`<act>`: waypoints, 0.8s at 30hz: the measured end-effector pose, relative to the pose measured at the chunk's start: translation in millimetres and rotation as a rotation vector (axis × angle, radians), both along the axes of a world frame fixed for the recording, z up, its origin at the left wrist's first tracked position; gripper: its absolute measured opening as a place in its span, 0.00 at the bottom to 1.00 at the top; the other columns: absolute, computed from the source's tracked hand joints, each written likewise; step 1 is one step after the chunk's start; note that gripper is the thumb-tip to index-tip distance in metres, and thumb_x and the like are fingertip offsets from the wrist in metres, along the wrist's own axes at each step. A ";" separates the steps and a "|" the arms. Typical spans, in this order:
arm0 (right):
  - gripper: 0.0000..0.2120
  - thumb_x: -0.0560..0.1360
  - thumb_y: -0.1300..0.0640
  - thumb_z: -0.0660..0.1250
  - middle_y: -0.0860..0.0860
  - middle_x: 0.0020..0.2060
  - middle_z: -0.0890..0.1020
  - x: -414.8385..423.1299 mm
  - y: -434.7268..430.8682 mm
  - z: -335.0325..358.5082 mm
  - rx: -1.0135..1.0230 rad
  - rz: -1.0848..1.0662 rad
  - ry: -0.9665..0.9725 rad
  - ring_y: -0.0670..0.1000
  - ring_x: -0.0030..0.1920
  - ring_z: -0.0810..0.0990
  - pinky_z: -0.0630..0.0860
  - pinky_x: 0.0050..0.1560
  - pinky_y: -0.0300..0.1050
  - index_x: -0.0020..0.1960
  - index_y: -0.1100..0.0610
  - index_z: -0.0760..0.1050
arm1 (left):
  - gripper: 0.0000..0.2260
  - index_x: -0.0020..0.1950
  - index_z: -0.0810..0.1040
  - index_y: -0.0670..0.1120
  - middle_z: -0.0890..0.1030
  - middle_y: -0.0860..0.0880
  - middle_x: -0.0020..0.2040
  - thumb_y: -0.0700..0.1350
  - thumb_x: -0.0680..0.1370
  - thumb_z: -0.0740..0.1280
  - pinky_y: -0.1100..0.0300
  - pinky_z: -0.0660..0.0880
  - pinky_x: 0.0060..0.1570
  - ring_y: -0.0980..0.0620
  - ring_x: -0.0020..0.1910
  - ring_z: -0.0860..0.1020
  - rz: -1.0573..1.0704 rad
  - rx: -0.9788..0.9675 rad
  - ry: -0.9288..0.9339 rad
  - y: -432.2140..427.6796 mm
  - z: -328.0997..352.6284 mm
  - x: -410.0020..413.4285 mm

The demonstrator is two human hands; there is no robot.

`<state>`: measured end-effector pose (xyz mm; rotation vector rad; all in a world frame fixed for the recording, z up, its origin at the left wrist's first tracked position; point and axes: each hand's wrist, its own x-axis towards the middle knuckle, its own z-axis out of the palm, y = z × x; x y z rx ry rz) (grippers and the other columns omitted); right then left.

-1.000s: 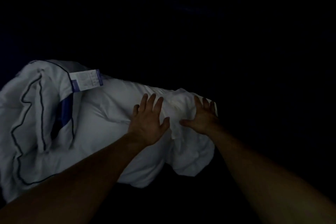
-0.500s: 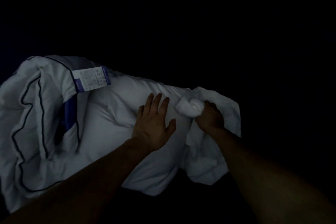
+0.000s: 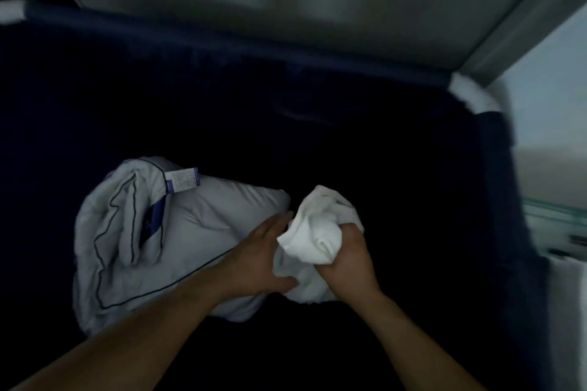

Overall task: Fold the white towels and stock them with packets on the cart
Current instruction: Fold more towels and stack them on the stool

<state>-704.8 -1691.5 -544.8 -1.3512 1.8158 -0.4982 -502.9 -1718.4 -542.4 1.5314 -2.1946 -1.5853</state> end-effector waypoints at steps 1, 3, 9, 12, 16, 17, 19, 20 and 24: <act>0.19 0.72 0.34 0.62 0.46 0.44 0.79 1.2 5.4 18.6 0.017 0.045 0.018 0.44 0.46 0.79 0.73 0.50 0.33 0.47 0.49 0.75 | 0.48 0.79 0.52 0.52 0.58 0.54 0.78 0.59 0.68 0.77 0.58 0.54 0.77 0.57 0.76 0.58 0.043 0.051 0.082 5.7 24.0 -8.3; 0.27 0.73 0.34 0.62 0.51 0.50 0.79 1.5 13.8 57.3 -0.010 0.145 0.016 0.51 0.52 0.78 0.75 0.56 0.43 0.54 0.58 0.76 | 0.43 0.77 0.62 0.48 0.66 0.54 0.74 0.56 0.67 0.78 0.56 0.62 0.75 0.58 0.73 0.65 0.179 0.145 0.203 13.6 72.0 -22.5; 0.22 0.70 0.51 0.76 0.46 0.48 0.78 -21.9 39.4 145.0 0.020 0.186 -0.033 0.45 0.48 0.77 0.74 0.49 0.40 0.59 0.54 0.71 | 0.22 0.71 0.70 0.54 0.77 0.56 0.65 0.56 0.78 0.66 0.71 0.70 0.59 0.61 0.62 0.75 0.303 0.122 0.222 35.6 165.5 -41.2; 0.23 0.71 0.51 0.74 0.49 0.52 0.79 -35.6 55.6 169.3 0.001 0.218 0.003 0.49 0.51 0.79 0.76 0.53 0.42 0.62 0.55 0.70 | 0.17 0.68 0.75 0.48 0.79 0.51 0.61 0.54 0.83 0.59 0.67 0.70 0.54 0.55 0.58 0.77 0.249 -0.011 0.044 57.6 192.5 -53.5; 0.30 0.69 0.47 0.76 0.48 0.53 0.78 -47.0 81.9 198.4 -0.008 0.208 0.006 0.49 0.54 0.78 0.77 0.57 0.48 0.65 0.55 0.68 | 0.13 0.60 0.78 0.41 0.81 0.46 0.54 0.48 0.84 0.59 0.65 0.71 0.46 0.54 0.47 0.78 0.312 -0.192 -0.002 82.2 227.9 -70.3; 0.37 0.66 0.43 0.77 0.48 0.56 0.77 -51.6 86.4 206.2 -0.002 0.205 -0.006 0.49 0.57 0.77 0.77 0.59 0.49 0.68 0.56 0.67 | 0.11 0.58 0.78 0.41 0.80 0.46 0.52 0.47 0.84 0.60 0.67 0.70 0.42 0.56 0.44 0.77 0.333 -0.250 -0.020 85.7 238.5 -72.6; 0.43 0.63 0.39 0.78 0.47 0.59 0.76 -64.9 91.3 227.3 -0.020 0.217 0.005 0.50 0.60 0.75 0.74 0.59 0.48 0.70 0.55 0.66 | 0.12 0.59 0.77 0.41 0.79 0.46 0.50 0.47 0.84 0.60 0.66 0.72 0.41 0.52 0.44 0.77 0.388 -0.343 -0.071 89.9 263.2 -72.6; 0.38 0.64 0.41 0.78 0.47 0.57 0.76 -73.1 93.6 238.1 -0.046 0.217 0.016 0.50 0.59 0.75 0.73 0.57 0.46 0.68 0.54 0.68 | 0.13 0.60 0.76 0.41 0.80 0.44 0.51 0.48 0.84 0.59 0.59 0.73 0.46 0.47 0.47 0.78 0.441 -0.372 -0.087 92.0 274.2 -70.0; 0.15 0.74 0.57 0.71 0.47 0.48 0.78 -102.5 102.5 285.0 -0.220 0.183 0.079 0.53 0.52 0.78 0.69 0.48 0.42 0.59 0.53 0.74 | 0.13 0.62 0.75 0.42 0.79 0.43 0.54 0.48 0.84 0.58 0.47 0.75 0.55 0.41 0.53 0.78 0.659 -0.393 -0.065 103.3 308.2 -56.6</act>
